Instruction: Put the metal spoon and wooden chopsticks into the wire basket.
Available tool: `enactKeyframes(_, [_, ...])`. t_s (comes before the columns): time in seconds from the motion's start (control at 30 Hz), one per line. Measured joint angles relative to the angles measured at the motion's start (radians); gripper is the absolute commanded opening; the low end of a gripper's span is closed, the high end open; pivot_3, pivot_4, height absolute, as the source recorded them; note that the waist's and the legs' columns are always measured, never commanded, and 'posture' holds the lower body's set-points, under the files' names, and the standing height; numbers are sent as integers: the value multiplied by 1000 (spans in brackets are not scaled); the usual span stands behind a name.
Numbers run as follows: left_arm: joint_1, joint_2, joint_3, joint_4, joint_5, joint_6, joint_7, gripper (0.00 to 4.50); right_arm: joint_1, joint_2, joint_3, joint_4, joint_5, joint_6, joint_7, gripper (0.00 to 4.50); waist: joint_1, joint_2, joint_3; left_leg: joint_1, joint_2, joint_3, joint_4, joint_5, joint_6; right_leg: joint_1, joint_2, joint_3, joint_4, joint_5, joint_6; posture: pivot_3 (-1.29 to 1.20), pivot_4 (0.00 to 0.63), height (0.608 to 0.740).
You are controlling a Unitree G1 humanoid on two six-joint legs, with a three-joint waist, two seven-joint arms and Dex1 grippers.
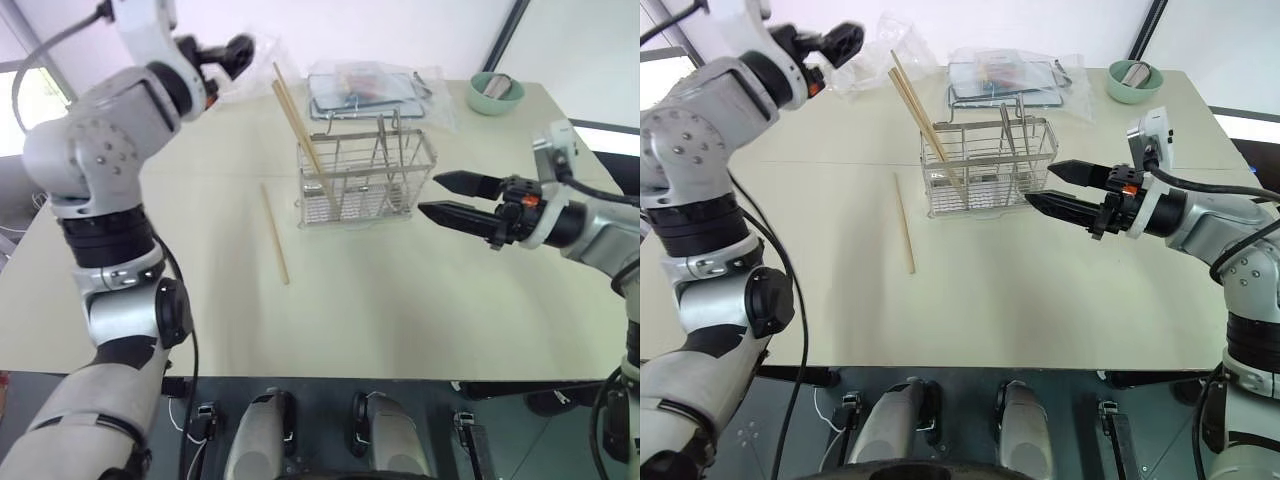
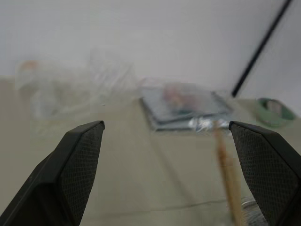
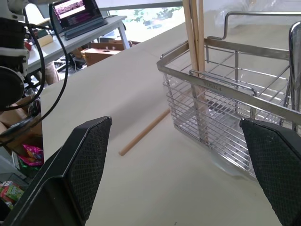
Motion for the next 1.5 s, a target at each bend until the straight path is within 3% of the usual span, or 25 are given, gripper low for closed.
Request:
enactKeyframes(0.17, [0,-77,61,61,71,204,117,4444,-2,17,17,20,-15,-23,11,4500,1,0,0,0,0,0,0,2,-3,0,0,0,0,0,0,0,150,707])
enactKeyframes(0.33, [-4,-229,96,177,133,301,165,4444,-4,42,26,25,-31,-27,9,4500,0,0,0,0,0,1,0,2,-4,0,0,0,0,0,0,0,150,707])
enactKeyframes(0.53, [-19,-337,159,310,218,282,235,4444,-3,42,27,25,-39,-34,7,4500,-4,0,0,0,0,1,-1,2,-3,-2,0,0,0,0,0,0,150,707])
enactKeyframes(0.83, [-44,-360,160,427,290,153,284,4444,35,50,3,4,-36,-35,-28,4500,0,0,0,-1,0,2,-1,1,-3,-2,-1,0,0,0,0,0,150,707])
enactKeyframes(1.27, [-77,-273,23,709,339,-37,206,4444,64,72,-23,-20,-30,-35,-65,4500,-1,1,-2,2,0,2,-1,0,-1,0,-1,0,0,0,0,0,150,707])
enactKeyframes(1.4, [-90,-255,6,794,340,-129,181,3140,65,75,-24,-23,-30,-36,-68,4500,0,4,-4,3,0,1,-1,0,-1,0,-1,0,0,0,-1,0,150,707])
enactKeyframes(1.5, [-101,-241,7,840,340,-168,179,1510,65,76,-24,-24,-30,-36,-72,4500,4,4,-4,2,0,1,-1,0,-1,1,-2,0,0,0,-1,0,150,707])
